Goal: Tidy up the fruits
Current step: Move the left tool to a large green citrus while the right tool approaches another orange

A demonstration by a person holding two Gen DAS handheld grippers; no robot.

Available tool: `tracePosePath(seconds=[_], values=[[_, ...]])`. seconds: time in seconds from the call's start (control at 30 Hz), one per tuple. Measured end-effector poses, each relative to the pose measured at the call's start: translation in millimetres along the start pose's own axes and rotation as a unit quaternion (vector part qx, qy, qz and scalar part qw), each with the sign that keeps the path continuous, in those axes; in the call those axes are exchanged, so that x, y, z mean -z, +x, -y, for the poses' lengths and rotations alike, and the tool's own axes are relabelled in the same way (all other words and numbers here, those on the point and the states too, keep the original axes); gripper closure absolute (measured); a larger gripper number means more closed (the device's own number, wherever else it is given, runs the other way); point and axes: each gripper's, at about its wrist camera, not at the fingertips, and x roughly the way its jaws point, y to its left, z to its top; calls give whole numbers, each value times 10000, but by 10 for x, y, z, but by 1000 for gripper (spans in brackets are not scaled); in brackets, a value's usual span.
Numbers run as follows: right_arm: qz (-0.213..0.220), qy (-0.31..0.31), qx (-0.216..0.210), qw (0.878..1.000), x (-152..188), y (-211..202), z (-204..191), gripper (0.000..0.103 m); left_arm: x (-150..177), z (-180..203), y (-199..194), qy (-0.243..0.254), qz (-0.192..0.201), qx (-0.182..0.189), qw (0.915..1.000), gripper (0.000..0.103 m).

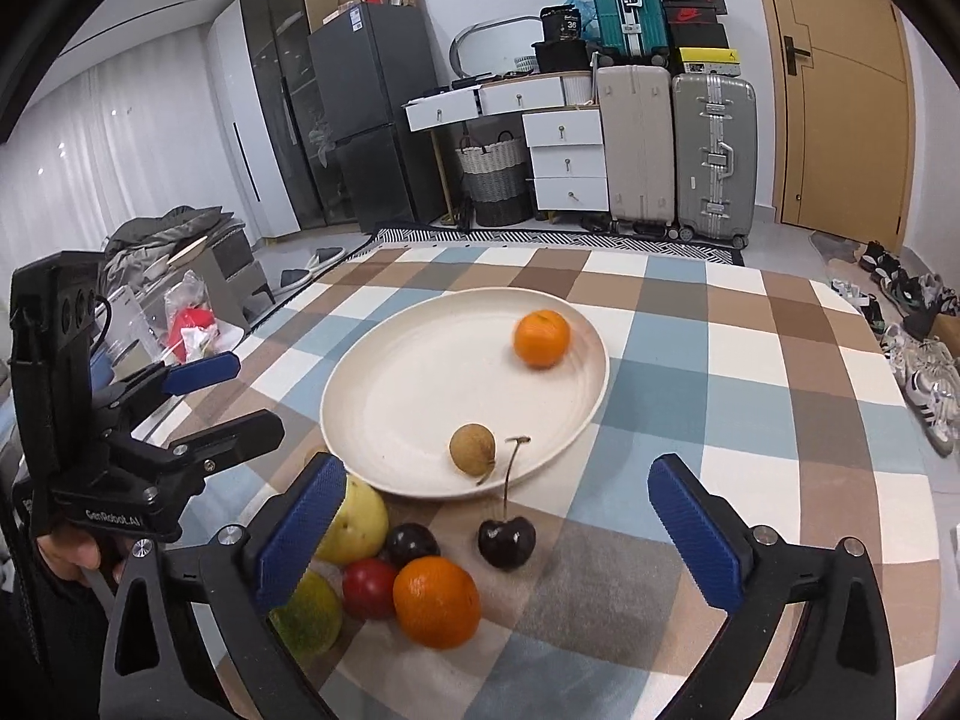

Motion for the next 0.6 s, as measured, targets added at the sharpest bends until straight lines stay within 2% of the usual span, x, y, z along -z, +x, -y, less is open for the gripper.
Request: tracePosePath(seconds=[0.2, 0.6], values=[[-199, 19, 46, 9998, 159, -56, 64, 0, 52, 99, -81, 80, 17, 18, 10000, 0], [-655, -131, -177, 9976, 319, -75, 40, 0, 254, 246, -306, 122, -67, 134, 9998, 0]])
